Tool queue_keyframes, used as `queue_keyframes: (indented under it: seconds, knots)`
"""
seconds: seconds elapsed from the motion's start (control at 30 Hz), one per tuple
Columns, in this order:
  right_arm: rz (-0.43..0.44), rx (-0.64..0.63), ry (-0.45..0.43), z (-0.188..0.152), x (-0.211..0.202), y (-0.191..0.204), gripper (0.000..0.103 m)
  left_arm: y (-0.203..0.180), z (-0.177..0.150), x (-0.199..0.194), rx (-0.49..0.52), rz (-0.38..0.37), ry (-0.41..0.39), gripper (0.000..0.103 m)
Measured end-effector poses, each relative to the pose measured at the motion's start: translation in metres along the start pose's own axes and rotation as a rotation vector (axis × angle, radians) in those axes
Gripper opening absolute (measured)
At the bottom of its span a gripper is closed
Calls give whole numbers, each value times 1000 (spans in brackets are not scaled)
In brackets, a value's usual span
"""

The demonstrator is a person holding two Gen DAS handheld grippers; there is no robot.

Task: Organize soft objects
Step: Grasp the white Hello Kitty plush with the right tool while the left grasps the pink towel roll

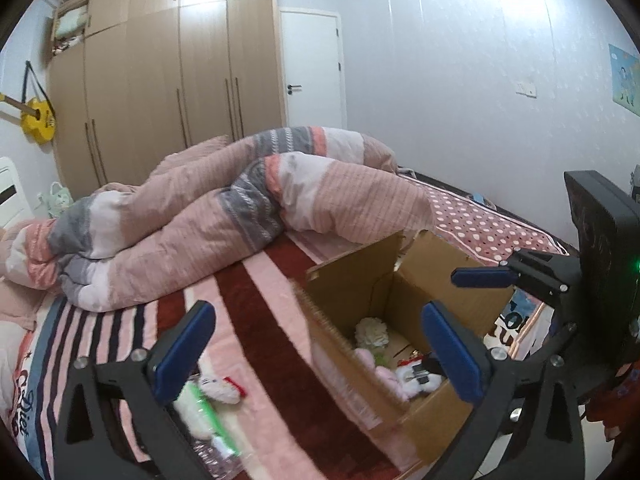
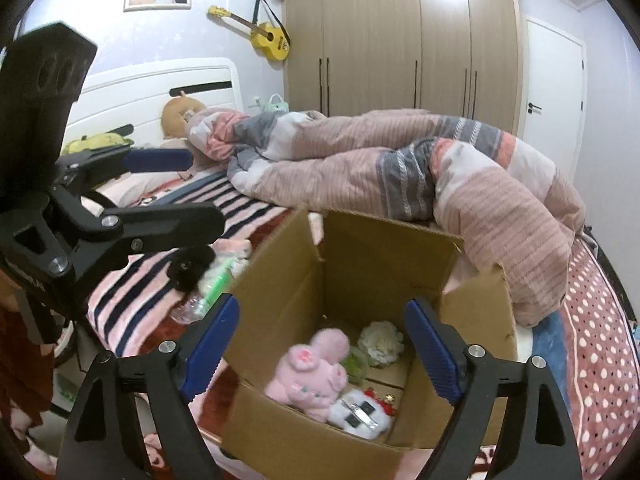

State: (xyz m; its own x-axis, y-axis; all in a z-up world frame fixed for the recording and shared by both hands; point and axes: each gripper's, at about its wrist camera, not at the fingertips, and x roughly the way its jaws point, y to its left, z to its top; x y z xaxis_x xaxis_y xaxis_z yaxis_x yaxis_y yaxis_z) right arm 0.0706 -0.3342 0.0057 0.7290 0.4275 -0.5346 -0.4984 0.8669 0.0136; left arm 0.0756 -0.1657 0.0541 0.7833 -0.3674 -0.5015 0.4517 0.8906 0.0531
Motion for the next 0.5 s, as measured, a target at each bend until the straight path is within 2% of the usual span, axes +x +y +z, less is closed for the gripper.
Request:
queue_keyframes:
  seconds: [0.1,0.27,0.5]
  knots:
    - [-2,-16,-15,8,-3,18,93,17,-10,-15,-17,29,-13,102]
    - [34,-57,-26,20,3,55,93,65,-36,-38,-83,111,-4,102]
    - [115,-95,10,31,44,110,93,125,-78,-51,-160,212,23,102]
